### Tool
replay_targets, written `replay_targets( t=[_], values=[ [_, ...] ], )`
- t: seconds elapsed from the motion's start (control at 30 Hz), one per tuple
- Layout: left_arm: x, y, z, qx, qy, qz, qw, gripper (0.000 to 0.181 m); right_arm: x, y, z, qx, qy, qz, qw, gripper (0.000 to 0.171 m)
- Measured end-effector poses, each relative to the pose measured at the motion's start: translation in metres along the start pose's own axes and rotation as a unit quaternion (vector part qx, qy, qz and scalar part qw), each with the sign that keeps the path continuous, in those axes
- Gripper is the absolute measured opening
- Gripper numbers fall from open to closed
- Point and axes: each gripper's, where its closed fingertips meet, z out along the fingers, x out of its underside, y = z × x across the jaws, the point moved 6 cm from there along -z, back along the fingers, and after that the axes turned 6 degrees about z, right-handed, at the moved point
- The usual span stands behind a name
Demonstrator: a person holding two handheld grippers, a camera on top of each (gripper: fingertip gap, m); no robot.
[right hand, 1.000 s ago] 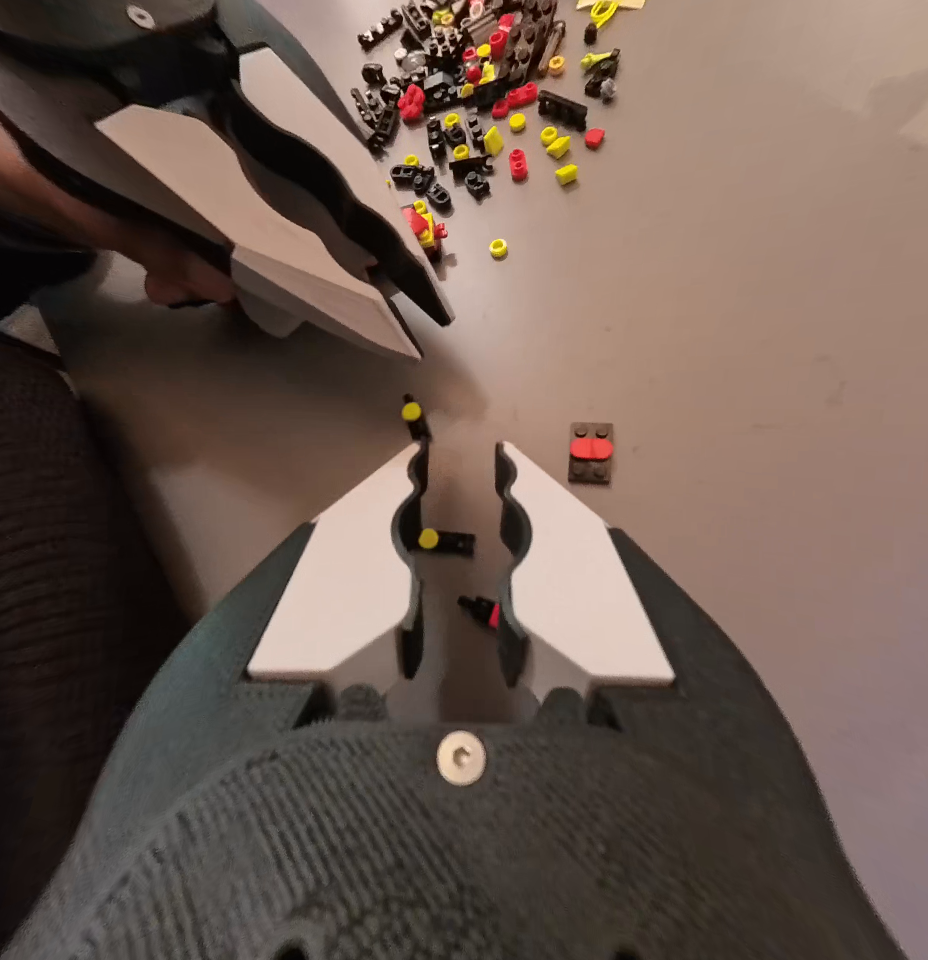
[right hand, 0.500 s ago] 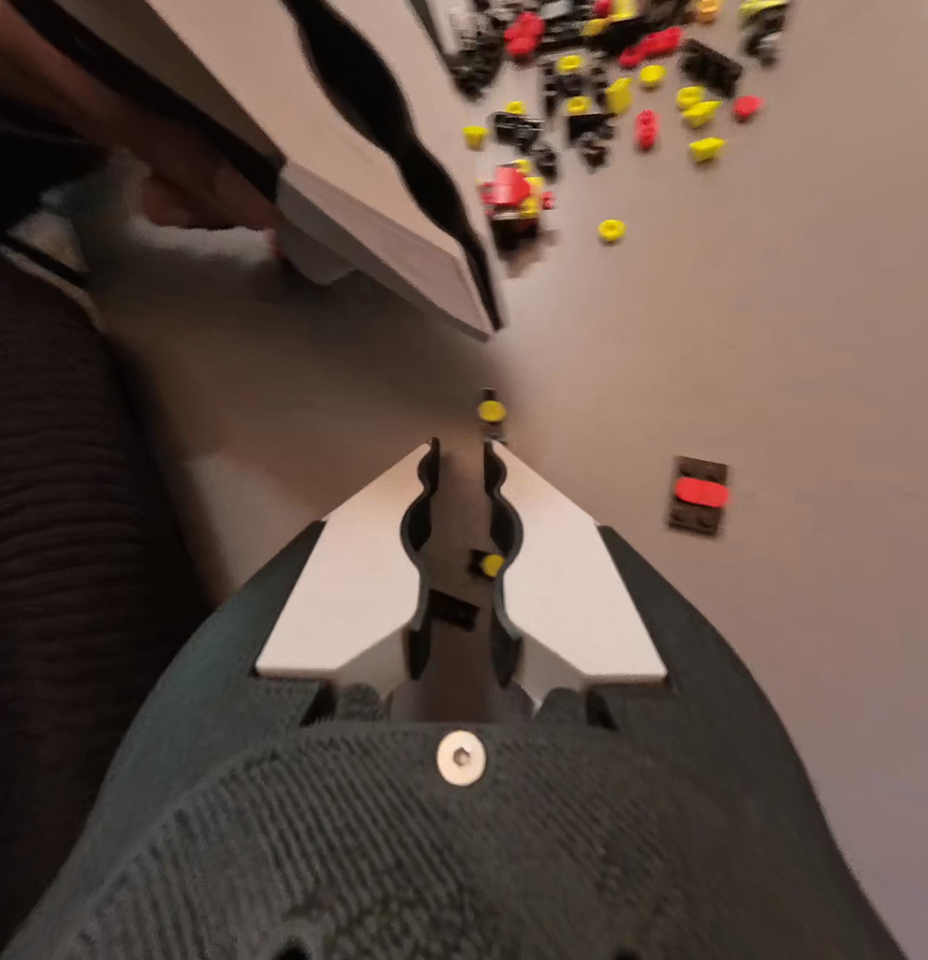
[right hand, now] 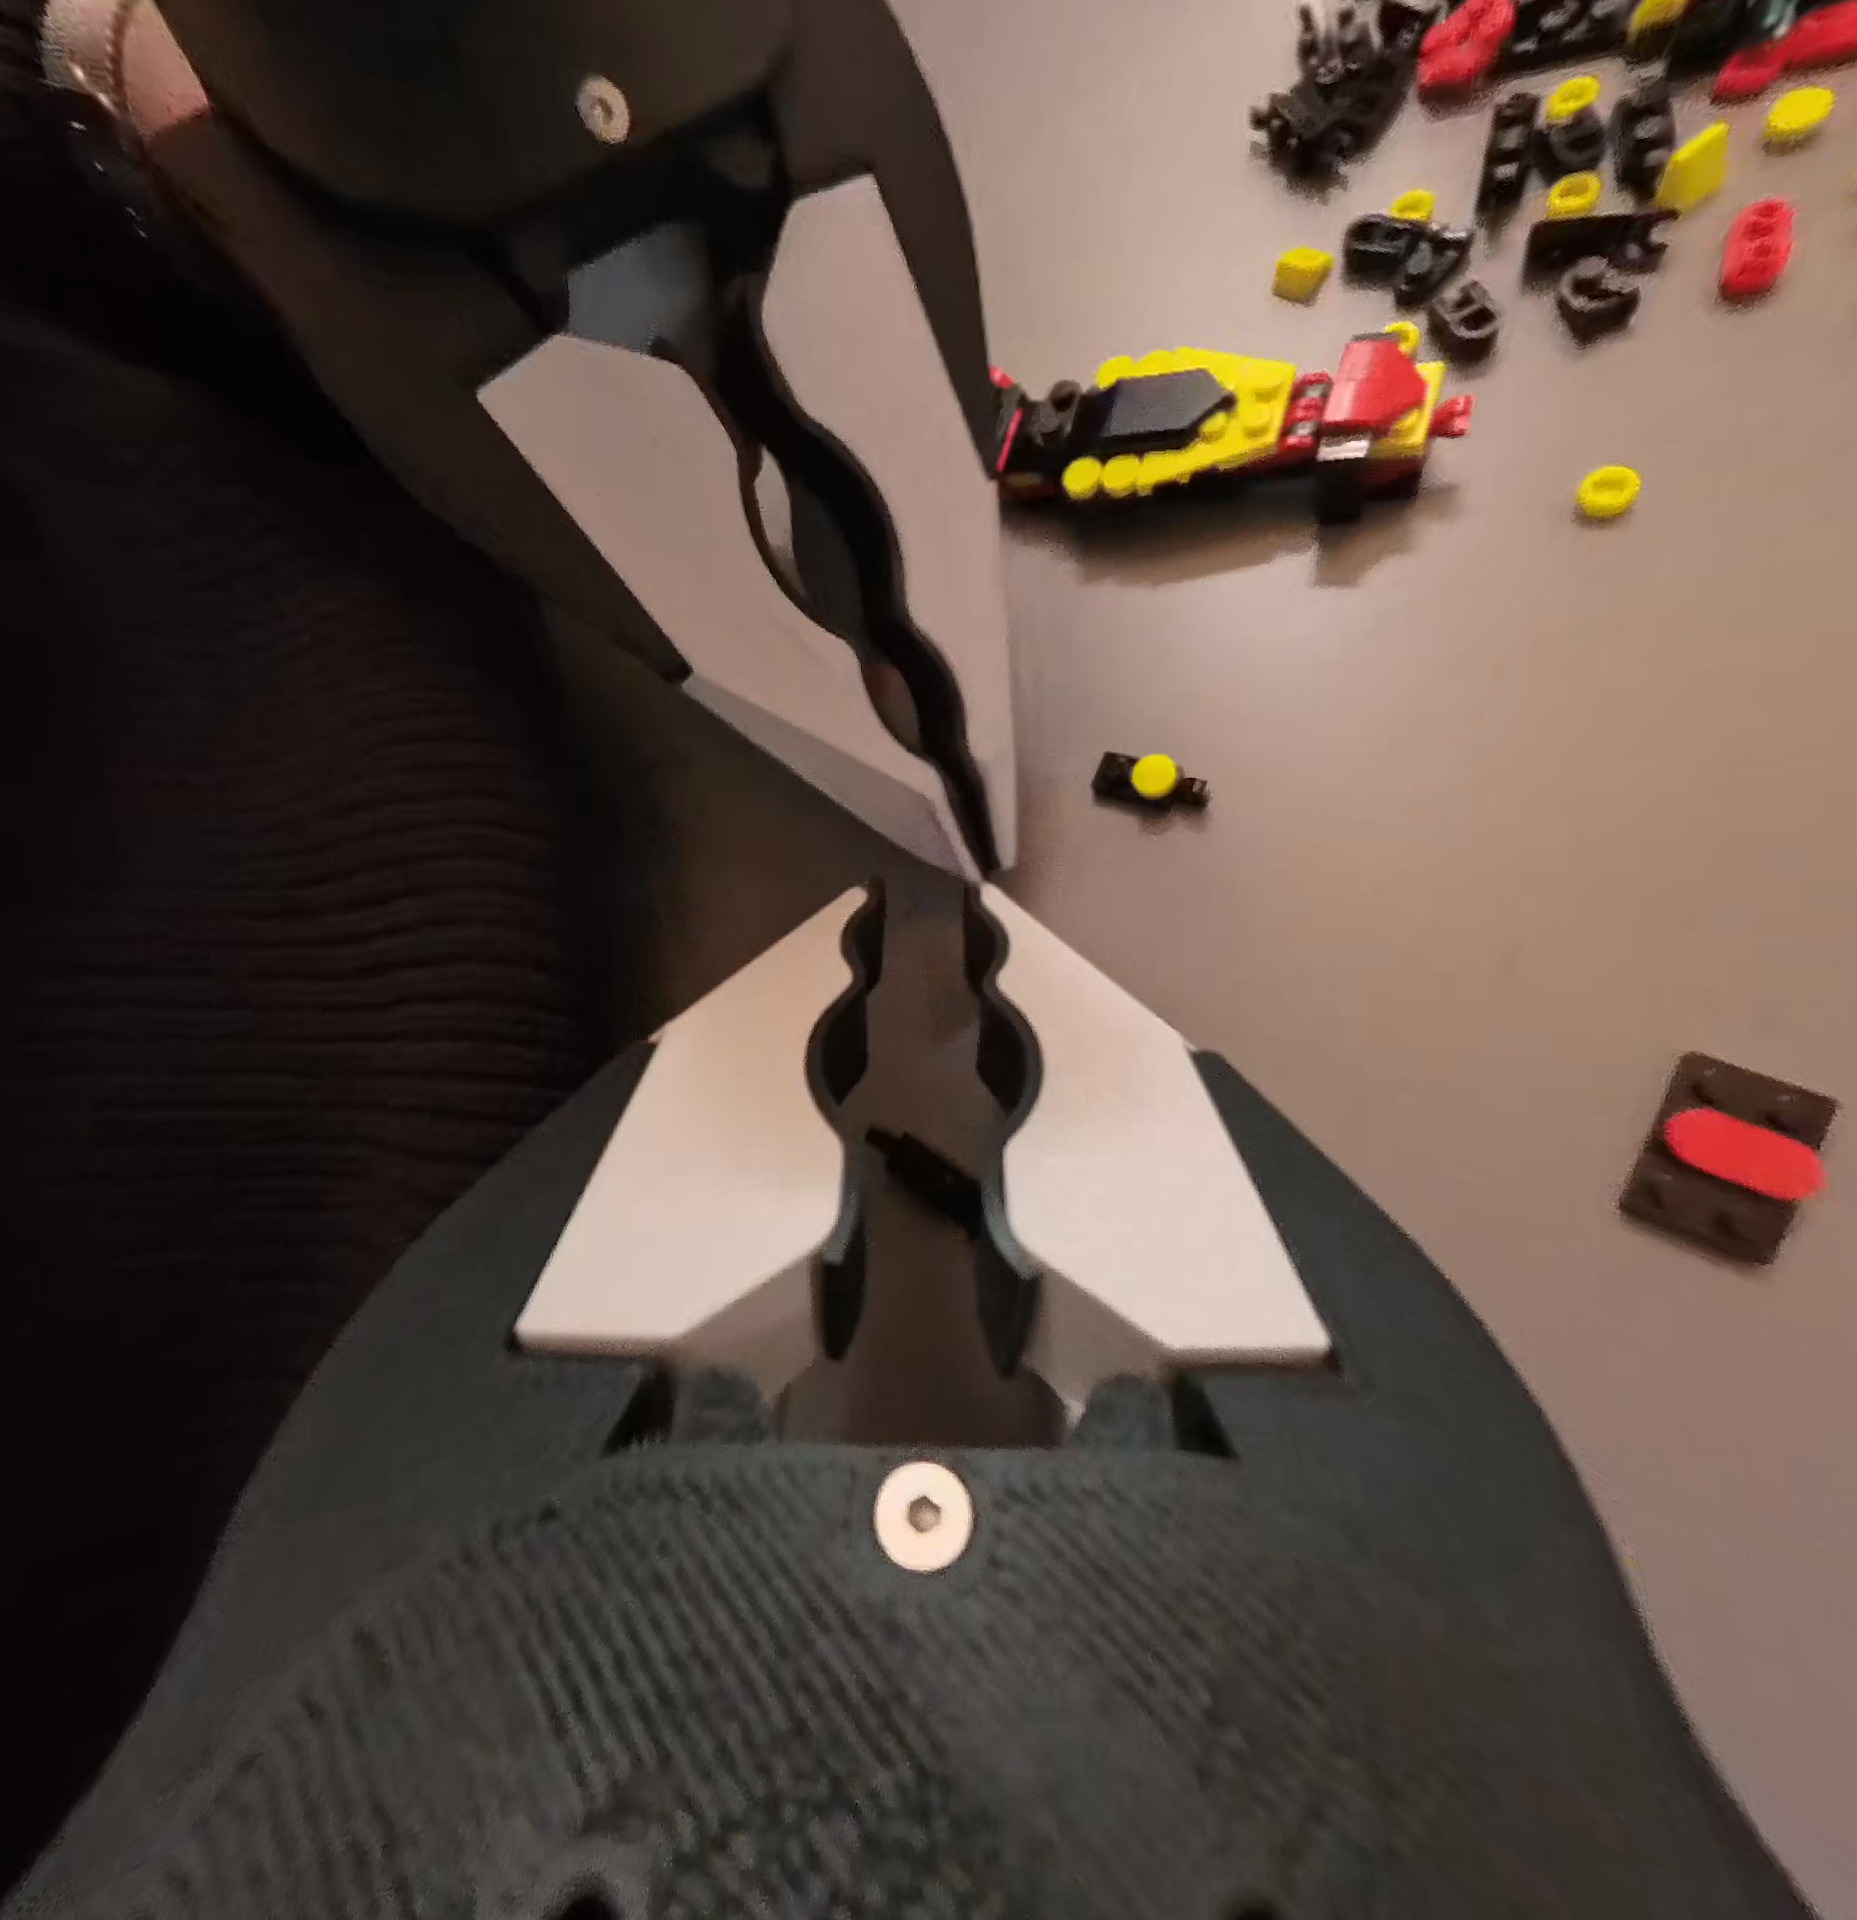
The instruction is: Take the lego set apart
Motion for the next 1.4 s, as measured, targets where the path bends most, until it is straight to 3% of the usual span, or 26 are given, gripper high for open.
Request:
replay_targets(
  t=[0.2,0.37,0.73,1.07,1.4],
  values=[
    [0.003,0.006,-0.014,-0.08,-0.043,0.021,0.996,0.001,-0.006,-0.019,-0.012,0.088,-0.028,-0.028,0.995,0.013],
    [0.003,0.019,-0.007,-0.162,-0.033,0.061,0.984,0.025,-0.011,-0.021,-0.01,0.136,-0.026,-0.07,0.988,0.011],
    [0.004,0.015,0.003,-0.136,-0.02,0.102,0.985,0.008,-0.015,-0.017,-0.019,0.116,-0.057,-0.068,0.989,0.013],
    [0.007,-0.001,0.006,-0.036,-0.025,0.142,0.989,0.005,-0.003,0.003,-0.007,0.078,-0.007,-0.211,0.974,0.012],
    [0.006,-0.002,0.006,-0.034,-0.023,0.128,0.991,0.004,0.0,0.002,-0.003,0.078,0.018,-0.254,0.964,0.009]
  ],
)
